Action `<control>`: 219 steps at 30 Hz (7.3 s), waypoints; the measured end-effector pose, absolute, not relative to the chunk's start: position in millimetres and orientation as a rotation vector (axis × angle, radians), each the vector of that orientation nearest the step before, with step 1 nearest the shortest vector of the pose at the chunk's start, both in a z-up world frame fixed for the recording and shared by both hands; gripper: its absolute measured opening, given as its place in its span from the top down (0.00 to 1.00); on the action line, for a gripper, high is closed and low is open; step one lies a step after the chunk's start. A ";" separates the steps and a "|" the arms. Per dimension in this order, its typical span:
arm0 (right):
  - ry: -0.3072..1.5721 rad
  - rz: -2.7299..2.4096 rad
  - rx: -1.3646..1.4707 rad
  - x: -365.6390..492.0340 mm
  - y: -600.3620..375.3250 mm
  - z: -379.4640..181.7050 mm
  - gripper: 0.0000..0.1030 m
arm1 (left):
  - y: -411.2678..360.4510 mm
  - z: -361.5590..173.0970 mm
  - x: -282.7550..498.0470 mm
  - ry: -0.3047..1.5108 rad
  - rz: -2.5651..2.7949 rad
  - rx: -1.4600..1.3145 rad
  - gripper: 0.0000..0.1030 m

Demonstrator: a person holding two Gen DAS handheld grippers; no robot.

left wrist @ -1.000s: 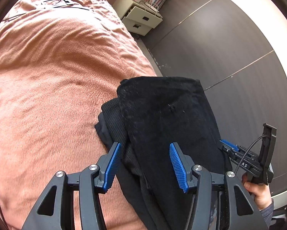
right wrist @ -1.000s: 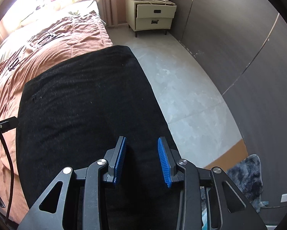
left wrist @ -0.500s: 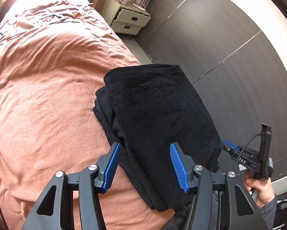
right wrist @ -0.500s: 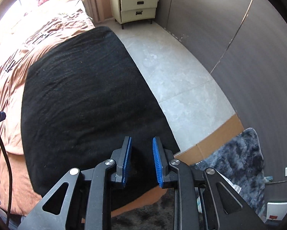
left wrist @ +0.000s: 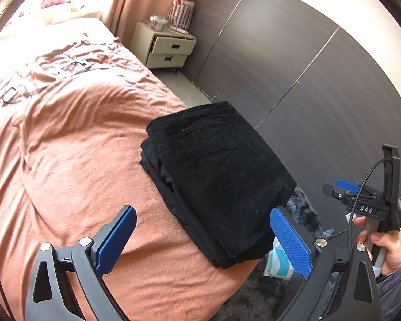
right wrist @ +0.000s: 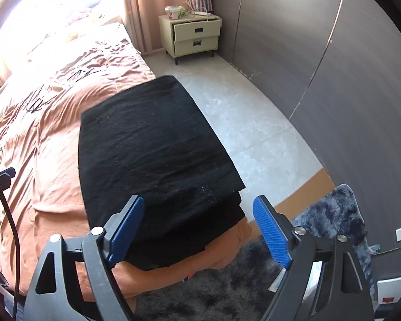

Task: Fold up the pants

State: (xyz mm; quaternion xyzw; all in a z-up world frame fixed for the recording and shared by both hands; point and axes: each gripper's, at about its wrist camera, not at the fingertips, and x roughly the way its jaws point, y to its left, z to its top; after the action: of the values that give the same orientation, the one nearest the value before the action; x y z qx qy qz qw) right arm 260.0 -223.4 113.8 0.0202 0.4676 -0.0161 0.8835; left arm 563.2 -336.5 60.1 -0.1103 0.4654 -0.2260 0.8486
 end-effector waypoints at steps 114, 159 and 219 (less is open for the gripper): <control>0.435 0.261 0.022 -247.2 -3.8 98.1 0.07 | -24.1 108.1 8.3 0.391 -0.032 -0.076 0.01; 0.464 0.244 0.019 -264.7 18.6 70.0 0.07 | -22.0 59.4 -12.6 0.469 0.041 -0.096 0.01; 0.462 0.242 0.017 -267.7 11.1 72.4 0.07 | -32.9 66.1 -26.9 0.463 0.035 -0.107 0.01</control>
State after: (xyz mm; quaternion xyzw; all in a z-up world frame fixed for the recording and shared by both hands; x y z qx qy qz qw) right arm -267.7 11.1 72.4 0.0083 0.2284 0.1196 0.9662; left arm -26.9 -32.9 66.1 -0.0528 0.2293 0.0172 0.9718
